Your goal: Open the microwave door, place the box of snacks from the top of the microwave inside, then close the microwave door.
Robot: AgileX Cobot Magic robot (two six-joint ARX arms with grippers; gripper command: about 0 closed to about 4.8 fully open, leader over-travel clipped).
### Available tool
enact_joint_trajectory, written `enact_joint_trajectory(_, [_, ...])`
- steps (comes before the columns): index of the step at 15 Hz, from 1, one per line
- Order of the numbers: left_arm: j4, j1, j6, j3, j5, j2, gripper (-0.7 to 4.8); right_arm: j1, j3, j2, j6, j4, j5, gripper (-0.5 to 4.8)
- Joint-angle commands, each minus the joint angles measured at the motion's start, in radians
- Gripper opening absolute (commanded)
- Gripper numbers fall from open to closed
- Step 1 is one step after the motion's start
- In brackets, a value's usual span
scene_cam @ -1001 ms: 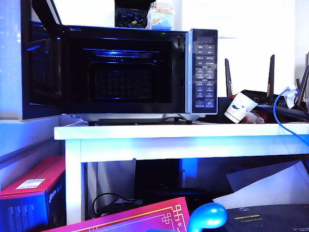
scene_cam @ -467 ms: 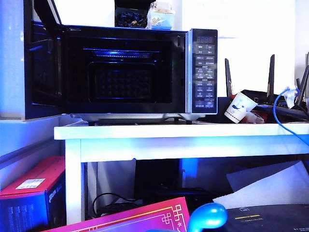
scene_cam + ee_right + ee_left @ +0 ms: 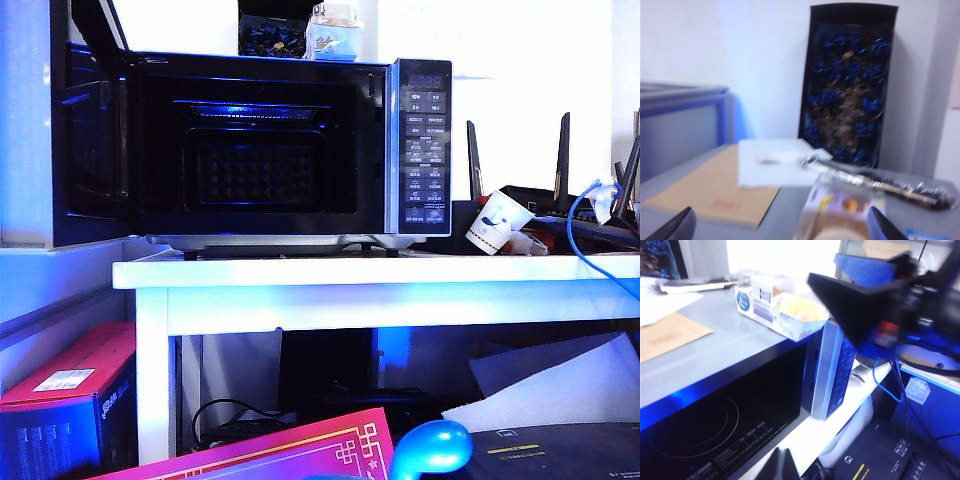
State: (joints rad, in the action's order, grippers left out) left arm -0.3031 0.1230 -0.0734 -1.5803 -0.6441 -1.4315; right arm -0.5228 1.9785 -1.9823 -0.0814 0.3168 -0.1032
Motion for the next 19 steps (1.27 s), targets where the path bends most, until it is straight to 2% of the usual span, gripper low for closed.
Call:
enact_joint_trajectory(1, [0.013,0.0,0.003,-0.006,-0.007,0.013,-0.05,-0.001,0.115,-0.088,-0.058,0.015,-0.031,4.79])
enact_joint_trajectory(5, [0.002,0.0,0.003,-0.006,-0.007,0.023,-0.05,0.013,0.246,-0.184,-0.056,-0.031,-0.082,4.79])
enact_joint_trajectory(6, [-0.002,0.0,0.003,-0.006,-0.007,0.024,-0.05,0.017,0.246,-0.187,-0.057,-0.029,-0.105,4.79])
enact_joint_trajectory(19, [-0.032,0.0,0.003,-0.006,-0.008,0.025,-0.05,0.043,0.246,-0.214,0.004,-0.143,-0.075,4.79])
